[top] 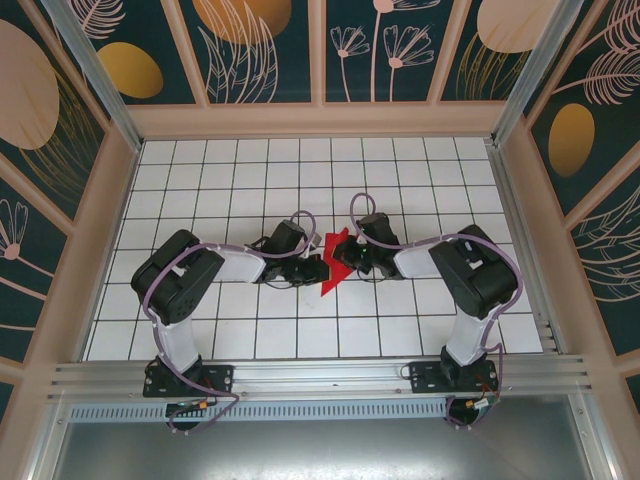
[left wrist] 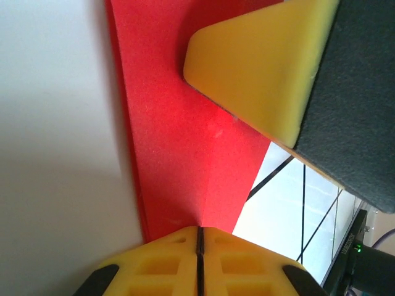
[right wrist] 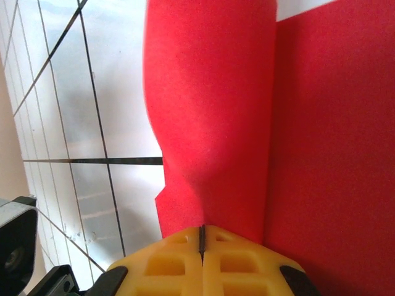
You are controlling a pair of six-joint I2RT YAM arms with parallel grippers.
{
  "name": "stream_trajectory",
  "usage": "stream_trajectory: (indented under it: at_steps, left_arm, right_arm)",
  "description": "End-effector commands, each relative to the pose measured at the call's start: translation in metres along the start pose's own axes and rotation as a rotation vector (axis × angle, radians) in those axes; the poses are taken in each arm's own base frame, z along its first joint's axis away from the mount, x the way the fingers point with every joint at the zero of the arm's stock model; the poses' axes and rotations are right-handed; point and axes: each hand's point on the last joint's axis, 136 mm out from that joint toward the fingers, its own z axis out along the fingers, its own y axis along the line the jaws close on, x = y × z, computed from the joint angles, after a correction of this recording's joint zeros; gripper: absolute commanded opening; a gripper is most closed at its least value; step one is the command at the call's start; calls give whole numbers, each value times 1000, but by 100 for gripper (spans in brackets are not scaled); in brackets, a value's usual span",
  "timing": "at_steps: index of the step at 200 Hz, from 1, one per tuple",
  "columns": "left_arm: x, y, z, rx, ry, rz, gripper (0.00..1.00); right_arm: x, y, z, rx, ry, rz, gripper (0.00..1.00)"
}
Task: Fold a paper plane with a square sheet of paper (pick it up from the middle)
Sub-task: Fourth fold the wing at the center of the table.
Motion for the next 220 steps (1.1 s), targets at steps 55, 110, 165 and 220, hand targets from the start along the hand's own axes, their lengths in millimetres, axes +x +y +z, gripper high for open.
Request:
stream_trajectory:
  at_steps: [55,110,165,220]
  left_arm:
    - [39,69,5,-244,95,-74,3]
    - [39,73,5,-261,97,-73,1]
    - [50,87,2,-304,114,-80,0]
    - [59,96,0,-322,131,-85,0]
  right_arm:
    - [-1,36,-20,-89,16,-99,0]
    - [22,14,7,-32,72,-62,0]
    - [-11,-35,4,116,-37,-23,0]
    - [-65,-51,-1,145,-124,11,0]
